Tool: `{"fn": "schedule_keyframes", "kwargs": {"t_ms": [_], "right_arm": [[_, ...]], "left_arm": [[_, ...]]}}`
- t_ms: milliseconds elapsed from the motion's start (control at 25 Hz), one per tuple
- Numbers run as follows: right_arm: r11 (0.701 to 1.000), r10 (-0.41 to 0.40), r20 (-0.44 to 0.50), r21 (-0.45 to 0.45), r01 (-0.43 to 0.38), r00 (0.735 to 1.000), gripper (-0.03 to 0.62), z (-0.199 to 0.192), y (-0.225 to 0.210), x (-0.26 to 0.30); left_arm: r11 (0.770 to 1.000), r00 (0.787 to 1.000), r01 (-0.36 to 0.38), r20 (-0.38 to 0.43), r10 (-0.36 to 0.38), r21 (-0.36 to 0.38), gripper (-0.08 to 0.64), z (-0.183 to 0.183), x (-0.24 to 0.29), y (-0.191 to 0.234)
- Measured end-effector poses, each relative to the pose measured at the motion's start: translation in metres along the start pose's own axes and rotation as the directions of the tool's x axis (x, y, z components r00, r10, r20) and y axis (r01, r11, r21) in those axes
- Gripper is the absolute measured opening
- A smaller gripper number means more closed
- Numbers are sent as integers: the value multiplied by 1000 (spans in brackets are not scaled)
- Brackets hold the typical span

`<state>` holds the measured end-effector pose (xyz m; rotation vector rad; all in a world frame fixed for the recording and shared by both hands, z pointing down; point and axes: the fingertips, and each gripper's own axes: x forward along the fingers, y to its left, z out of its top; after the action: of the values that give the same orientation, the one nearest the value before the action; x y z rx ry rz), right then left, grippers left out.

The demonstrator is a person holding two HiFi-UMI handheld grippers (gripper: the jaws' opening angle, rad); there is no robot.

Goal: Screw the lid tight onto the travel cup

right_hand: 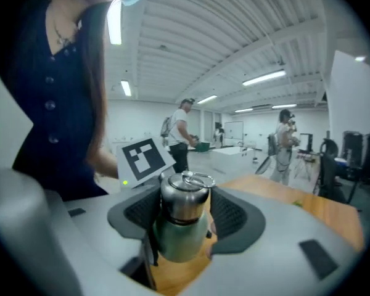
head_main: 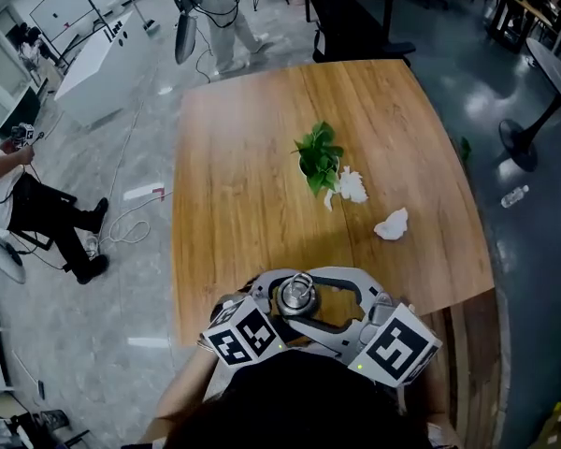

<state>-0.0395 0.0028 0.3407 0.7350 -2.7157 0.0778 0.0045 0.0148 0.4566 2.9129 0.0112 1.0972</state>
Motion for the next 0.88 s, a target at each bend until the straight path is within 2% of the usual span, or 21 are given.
{"fn": "schedule_keyframes", "kwargs": {"t_ms": [80,120,200,240,320,400,440,480,520,640,720,800,880], "right_arm": [[993,119,-12,20,-119,993,256,-4,11,-4],[988,152,-8,34,-151,988,256,-5,14,-4],[986,156,4,63,-156,988,258,-6,13,-3],[988,127,9,82,-127,992,257,-7,10,-2],[991,8,18,137,-11,1000,258,-7,-2,3],[974,-118,15,196,113,993,258,-8,-13,6],[967,-143,10,214,137,990,258,-8,-16,7],[967,-130,7,224,125,992,258,-9,-16,7],[970,-83,7,231,79,997,258,-9,-13,6],[964,125,10,236,-124,992,256,-11,4,-4],[962,171,18,213,-171,985,256,-9,7,-8],[977,109,10,186,-109,994,256,-10,0,-6],[980,-9,18,200,5,1000,256,-10,-12,-1]], "left_arm": [[991,996,78,-45,-73,113,385,-4,-1,-13],[986,994,98,-56,-92,136,385,-5,-1,-16],[988,995,97,-49,-92,117,385,-6,1,-17],[994,997,74,-40,-70,85,385,-6,2,-14],[1000,999,-16,-29,16,-5,385,-5,4,-2],[990,993,-113,-41,110,-82,385,-6,4,13],[986,990,-138,-50,134,-95,385,-7,4,17],[986,989,-140,-57,135,-90,385,-8,4,18],[990,991,-119,-61,115,-70,385,-9,4,15],[999,997,-5,-78,8,37,385,-12,1,-1],[997,995,30,-95,-23,71,385,-13,1,-6],[999,995,-1,-101,5,41,385,-13,4,1],[997,993,-73,-91,70,-34,385,-12,6,13]]}}
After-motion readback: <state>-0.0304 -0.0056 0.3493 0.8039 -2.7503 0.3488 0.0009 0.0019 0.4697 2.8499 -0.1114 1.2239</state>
